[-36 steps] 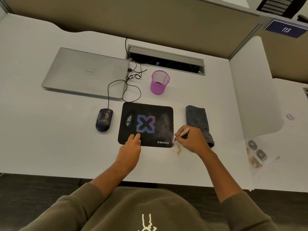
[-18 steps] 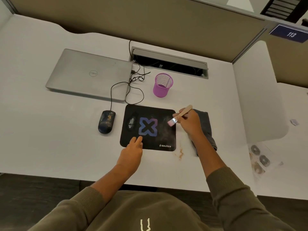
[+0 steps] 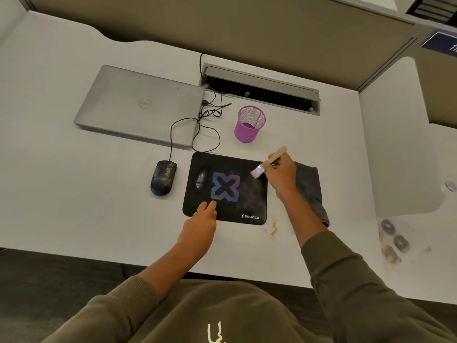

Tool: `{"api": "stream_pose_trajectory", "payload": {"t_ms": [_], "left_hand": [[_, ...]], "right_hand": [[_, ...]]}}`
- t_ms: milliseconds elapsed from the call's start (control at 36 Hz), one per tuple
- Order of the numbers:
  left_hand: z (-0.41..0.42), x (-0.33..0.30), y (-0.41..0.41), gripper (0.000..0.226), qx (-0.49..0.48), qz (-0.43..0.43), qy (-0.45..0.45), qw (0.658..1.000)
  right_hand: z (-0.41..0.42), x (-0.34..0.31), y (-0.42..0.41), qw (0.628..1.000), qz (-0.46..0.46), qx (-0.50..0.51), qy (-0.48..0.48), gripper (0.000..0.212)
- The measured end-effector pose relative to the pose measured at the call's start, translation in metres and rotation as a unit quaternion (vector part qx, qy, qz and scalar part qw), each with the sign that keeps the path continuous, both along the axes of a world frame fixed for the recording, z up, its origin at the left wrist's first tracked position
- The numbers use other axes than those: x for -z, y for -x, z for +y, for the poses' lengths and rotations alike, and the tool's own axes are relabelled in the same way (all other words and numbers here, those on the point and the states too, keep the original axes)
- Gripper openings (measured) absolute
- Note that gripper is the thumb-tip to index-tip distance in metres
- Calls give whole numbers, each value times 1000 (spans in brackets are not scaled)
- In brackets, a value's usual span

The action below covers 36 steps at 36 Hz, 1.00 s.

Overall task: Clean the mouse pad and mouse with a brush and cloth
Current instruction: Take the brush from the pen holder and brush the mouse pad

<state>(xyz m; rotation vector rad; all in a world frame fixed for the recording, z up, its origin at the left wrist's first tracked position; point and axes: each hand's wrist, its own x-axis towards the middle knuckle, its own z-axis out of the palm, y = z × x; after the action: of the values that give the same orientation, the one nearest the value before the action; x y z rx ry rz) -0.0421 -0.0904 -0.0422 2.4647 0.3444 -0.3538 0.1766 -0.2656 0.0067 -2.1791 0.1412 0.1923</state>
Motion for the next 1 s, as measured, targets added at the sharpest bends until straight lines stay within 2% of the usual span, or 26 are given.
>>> {"api": "stream_pose_trajectory", "payload": {"t_ms": [83,194,306,417,528,639,778,889,1000], "left_hand": [[1,1,0,47,8,-9,-6,1000],[0,0,0,45,10,-13,-12,1000],[0,-1,0,45,10,-9,-7,1000],[-1,0,0,47,5,-8,-10,1000],[0,1,1,45,7,-19,-12,1000],[-1,1,1,44,8,-24,-19,1000],[-1,1,3,50,35,-32,-53,997],[-2,1,2,50,11,-19,-29,999],[-3,2,2,49,18,-28,-41,999]], "right_hand": [[3,4,3,998,11,-57,33,22],[3,5,0,1000,-17,15,11,20],[10,6,4,998,10,-56,36,22],[10,5,2,1000,-11,7,13,20],[10,7,4,995,21,-70,61,22],[0,5,-2,999,-4,41,21,19],[-4,4,3,997,27,-53,39,22],[-10,0,1,999,12,39,0,11],[0,3,11,989,106,-105,-1,20]]}}
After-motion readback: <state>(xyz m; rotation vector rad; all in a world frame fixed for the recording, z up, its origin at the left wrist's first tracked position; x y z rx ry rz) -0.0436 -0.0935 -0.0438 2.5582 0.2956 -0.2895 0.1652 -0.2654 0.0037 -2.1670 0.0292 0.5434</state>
